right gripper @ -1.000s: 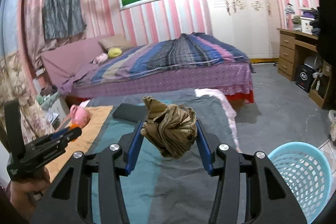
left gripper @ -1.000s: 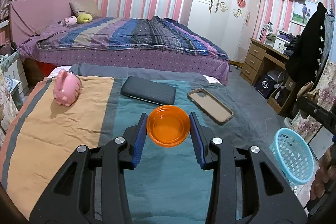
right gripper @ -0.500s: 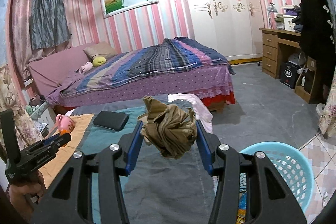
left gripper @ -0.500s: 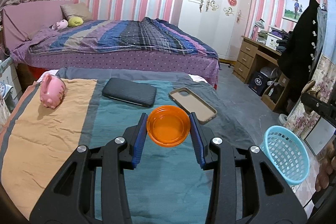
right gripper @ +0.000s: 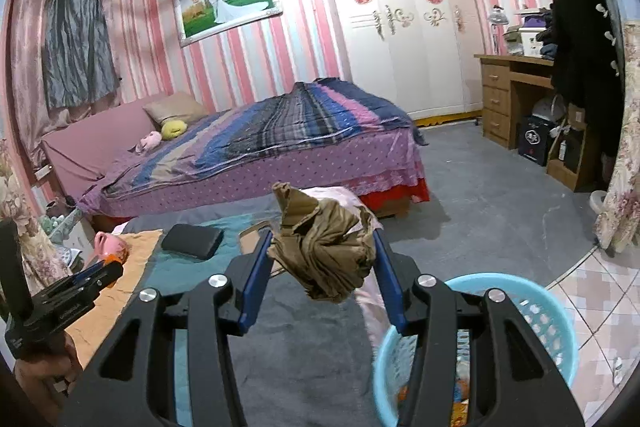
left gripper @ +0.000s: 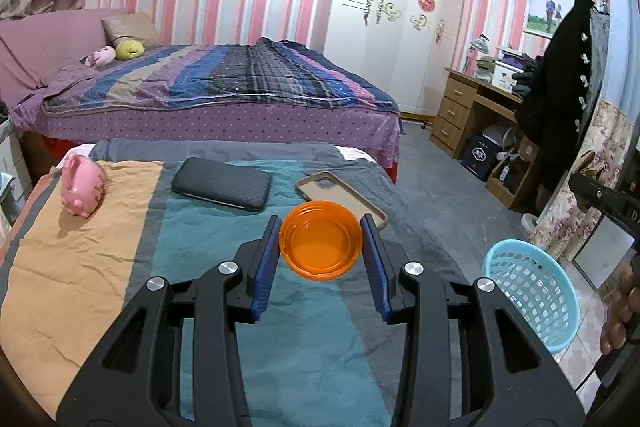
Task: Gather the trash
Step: 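Lift the cup and paper and carry both toward the blue wastebasket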
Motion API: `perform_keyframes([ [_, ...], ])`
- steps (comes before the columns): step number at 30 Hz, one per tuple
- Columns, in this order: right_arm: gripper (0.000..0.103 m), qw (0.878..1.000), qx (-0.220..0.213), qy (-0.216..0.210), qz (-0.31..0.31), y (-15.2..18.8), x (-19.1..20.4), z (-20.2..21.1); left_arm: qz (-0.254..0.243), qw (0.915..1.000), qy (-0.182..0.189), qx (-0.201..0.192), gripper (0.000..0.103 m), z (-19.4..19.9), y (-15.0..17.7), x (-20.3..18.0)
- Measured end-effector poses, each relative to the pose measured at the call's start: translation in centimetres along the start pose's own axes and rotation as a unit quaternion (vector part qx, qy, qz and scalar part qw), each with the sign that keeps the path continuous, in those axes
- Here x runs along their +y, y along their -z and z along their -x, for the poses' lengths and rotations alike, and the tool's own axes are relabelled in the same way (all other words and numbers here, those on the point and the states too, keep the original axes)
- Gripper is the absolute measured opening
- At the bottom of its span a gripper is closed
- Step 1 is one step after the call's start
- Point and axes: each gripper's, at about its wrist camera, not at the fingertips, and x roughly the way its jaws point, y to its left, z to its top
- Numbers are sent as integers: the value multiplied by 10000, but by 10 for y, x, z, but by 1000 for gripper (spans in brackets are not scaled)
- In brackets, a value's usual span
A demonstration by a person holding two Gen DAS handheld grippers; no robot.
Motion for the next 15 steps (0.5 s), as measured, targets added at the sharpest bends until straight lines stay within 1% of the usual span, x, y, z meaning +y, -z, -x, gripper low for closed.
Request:
perform_keyframes([
  [4,50,9998,-54,179,67,-7,-9,8,-150,9997,134,149,39,-12,-2,-21],
  [6,50,9998,-49,217,9,-7,-15,10,-211,9995,187,141,39,-15,-4,-35],
  [10,50,9994,43,355,-34,-9,-34,10,-159,9991,376,97,39,-22,-11,-61],
  [15,50,9989,117,452,-77,-12,-56,12,-273,9982,530,58,39,-27,-17,-93],
])
